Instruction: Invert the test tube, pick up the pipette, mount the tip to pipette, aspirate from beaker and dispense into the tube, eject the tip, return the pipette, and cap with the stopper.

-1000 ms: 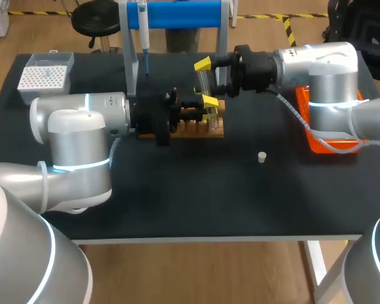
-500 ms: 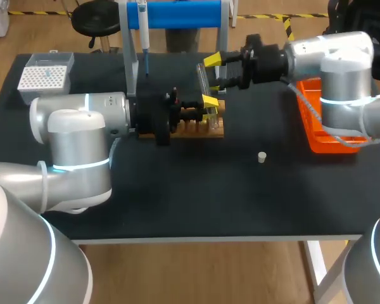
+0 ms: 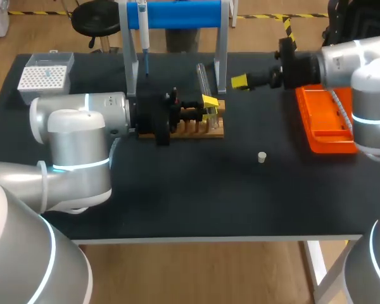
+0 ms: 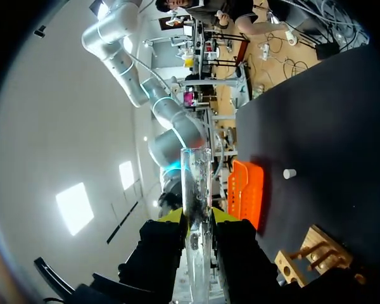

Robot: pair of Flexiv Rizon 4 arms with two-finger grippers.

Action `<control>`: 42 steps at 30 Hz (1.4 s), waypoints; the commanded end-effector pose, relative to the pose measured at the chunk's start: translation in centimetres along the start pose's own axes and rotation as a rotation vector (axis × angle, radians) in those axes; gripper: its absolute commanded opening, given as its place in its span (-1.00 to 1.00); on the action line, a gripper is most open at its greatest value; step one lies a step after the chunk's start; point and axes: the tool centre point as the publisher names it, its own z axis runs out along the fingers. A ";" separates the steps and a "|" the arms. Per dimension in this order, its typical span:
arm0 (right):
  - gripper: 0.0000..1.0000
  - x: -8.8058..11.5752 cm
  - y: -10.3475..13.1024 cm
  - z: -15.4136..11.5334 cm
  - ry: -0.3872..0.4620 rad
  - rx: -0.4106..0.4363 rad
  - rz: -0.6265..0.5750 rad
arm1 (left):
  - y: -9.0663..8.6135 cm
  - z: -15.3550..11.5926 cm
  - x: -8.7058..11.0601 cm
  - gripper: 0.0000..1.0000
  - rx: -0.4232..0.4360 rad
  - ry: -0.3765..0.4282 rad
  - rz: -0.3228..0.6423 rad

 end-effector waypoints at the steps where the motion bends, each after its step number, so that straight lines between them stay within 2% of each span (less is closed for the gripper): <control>1: 1.00 -0.2 -0.9 0.3 -0.156 -0.084 -0.252 | -0.1 0.1 0.0 -1.00 -0.005 0.000 0.003; 5: 1.00 -1.3 -1.4 0.8 -0.183 -0.063 -0.277 | -0.1 0.1 0.0 -1.00 -0.005 0.000 0.003; 13: 1.00 -2.6 -2.6 2.0 -0.248 -0.025 -0.430 | -0.1 0.1 0.0 -1.00 -0.005 0.000 0.003; 29: 1.00 -4.8 -4.0 4.3 -0.305 0.006 -0.611 | -0.1 0.1 0.0 -1.00 -0.005 0.000 0.003; 42: 1.00 -6.5 -4.0 5.5 -0.315 0.007 -0.590 | -0.1 0.1 0.0 -1.00 -0.005 0.000 0.003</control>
